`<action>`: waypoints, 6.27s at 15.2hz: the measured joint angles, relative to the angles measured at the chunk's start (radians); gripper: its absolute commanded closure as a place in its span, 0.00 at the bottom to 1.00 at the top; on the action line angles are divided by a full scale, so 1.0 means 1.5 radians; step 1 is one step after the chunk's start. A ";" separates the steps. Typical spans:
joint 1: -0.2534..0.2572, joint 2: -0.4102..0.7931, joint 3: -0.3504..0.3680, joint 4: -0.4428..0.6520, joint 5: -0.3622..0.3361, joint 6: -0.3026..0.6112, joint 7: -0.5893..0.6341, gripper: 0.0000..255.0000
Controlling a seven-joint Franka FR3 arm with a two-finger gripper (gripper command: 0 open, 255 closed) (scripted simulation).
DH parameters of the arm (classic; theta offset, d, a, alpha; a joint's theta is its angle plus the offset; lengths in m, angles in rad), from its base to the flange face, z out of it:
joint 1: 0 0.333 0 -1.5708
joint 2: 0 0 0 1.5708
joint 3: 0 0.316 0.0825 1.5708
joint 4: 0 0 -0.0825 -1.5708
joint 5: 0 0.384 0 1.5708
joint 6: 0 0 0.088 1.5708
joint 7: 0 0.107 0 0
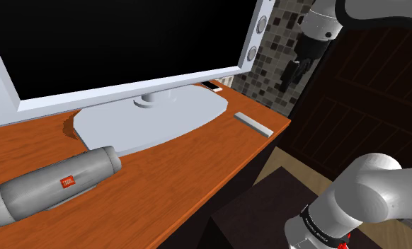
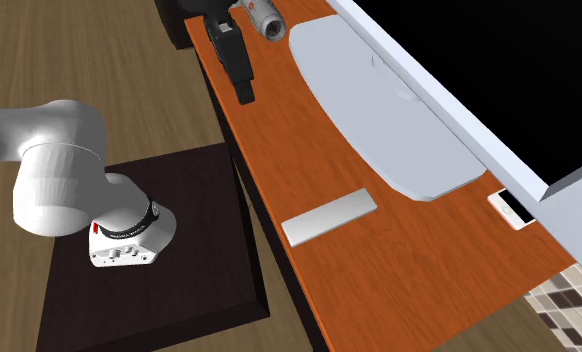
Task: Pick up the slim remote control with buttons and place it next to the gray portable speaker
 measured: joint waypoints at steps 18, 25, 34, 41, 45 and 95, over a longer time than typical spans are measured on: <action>-0.027 0.270 -0.156 -0.066 -0.011 0.298 -0.138 0.00; -0.024 0.449 -0.206 -0.015 0.036 0.401 -0.215 0.00; -0.025 0.502 -0.212 -0.043 0.051 0.480 -0.230 0.00; -0.025 0.504 -0.212 -0.046 0.052 0.484 -0.231 1.00; -0.025 0.504 -0.212 -0.046 0.052 0.484 -0.231 1.00; 0.061 0.296 -0.050 0.034 0.071 0.191 -0.002 1.00</action>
